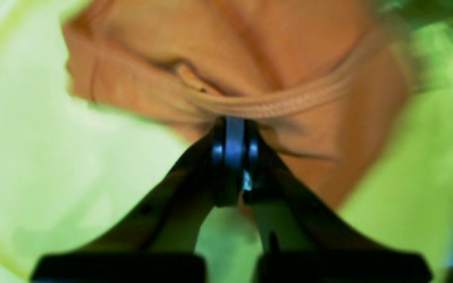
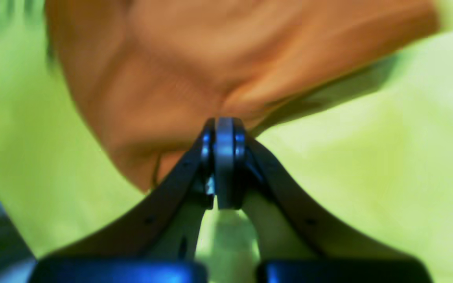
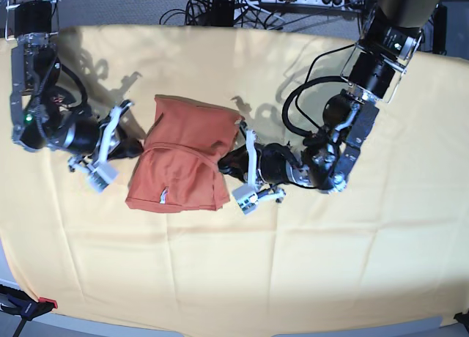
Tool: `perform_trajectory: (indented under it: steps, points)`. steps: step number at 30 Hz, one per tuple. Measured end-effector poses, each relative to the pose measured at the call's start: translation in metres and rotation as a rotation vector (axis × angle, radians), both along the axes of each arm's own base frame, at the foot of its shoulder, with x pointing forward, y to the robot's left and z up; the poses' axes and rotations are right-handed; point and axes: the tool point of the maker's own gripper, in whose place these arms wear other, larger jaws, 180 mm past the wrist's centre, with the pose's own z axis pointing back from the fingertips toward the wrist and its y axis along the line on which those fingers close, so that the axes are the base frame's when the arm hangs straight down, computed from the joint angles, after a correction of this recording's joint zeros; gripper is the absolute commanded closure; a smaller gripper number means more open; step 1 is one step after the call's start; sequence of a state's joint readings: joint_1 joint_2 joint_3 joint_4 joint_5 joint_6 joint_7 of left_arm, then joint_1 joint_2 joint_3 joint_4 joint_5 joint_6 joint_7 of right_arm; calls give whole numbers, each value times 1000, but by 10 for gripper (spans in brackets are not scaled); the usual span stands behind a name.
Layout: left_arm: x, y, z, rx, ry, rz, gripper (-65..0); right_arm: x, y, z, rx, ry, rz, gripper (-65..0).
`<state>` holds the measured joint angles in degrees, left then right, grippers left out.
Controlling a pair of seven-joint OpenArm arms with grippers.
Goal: Fold the T-shirt properly
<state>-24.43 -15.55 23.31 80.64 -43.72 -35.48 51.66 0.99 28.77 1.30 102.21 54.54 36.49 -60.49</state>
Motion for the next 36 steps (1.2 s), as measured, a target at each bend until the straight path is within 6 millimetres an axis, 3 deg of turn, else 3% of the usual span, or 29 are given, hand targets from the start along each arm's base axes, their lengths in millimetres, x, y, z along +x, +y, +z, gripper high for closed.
perform_trajectory:
  steps: [3,7,11,13,17,23,26,31,36]
  points:
    - [-7,1,31,-139,42,-26,0,1,-9,18,76,-23,-13,0]
    - [-14,28,31,-167,99,19,0,-7,-16,37,178,6,-5,0]
    - [-2,60,55,-236,60,107,0,-17,-26,54,265,14,0,0]
    - [-5,79,55,-251,66,149,0,-20,-38,52,245,22,-30,0]
    - [-43,107,32,-182,151,148,0,-32,-59,43,238,46,-107,0]
    - [-100,112,44,-134,123,58,0,-57,-82,27,231,98,-196,0]
    - [-134,118,42,-83,125,47,0,-79,-96,14,215,149,-250,0]
    - [-165,127,74,-90,42,82,0,-122,-115,13,129,184,-312,0]
    - [-205,138,76,-14,94,135,0,-173,-125,10,34,271,-334,0]
